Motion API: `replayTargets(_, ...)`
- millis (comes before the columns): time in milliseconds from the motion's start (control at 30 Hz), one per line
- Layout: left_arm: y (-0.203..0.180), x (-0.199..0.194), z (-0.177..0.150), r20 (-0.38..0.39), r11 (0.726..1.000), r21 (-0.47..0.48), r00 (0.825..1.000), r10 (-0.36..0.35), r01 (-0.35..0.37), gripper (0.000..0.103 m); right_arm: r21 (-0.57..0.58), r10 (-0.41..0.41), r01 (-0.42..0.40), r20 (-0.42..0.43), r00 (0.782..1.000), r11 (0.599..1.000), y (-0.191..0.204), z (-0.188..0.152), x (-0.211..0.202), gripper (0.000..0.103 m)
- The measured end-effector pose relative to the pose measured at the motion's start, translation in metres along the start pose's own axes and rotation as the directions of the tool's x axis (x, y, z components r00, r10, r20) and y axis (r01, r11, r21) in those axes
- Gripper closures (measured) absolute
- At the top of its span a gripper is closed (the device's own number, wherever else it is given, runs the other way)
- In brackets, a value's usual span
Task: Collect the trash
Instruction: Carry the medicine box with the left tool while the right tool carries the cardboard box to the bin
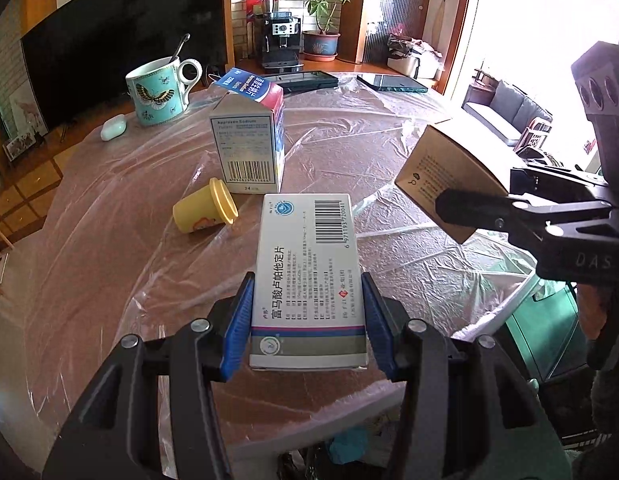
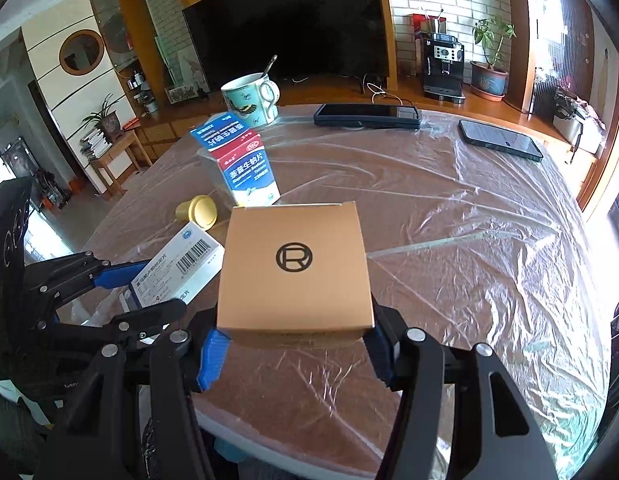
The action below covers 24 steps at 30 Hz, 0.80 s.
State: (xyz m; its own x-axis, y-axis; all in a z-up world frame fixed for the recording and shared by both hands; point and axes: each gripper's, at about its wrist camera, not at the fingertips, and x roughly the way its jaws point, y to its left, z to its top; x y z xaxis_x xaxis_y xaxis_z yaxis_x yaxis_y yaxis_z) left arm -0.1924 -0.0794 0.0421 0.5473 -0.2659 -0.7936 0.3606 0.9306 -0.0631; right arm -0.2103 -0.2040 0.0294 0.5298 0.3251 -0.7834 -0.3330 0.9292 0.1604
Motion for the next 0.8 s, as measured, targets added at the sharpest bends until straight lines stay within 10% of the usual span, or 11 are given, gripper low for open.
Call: replayTargets(800, -0.012, -0.031, -0.022, 0.022, 1.0, 0.011, 0.999, -0.027, 0.027, 0.051, -0.04, 0.022, -0.021, 0.022, 1.0, 0.999, 0.014, -0.032, -0.04, 0.045)
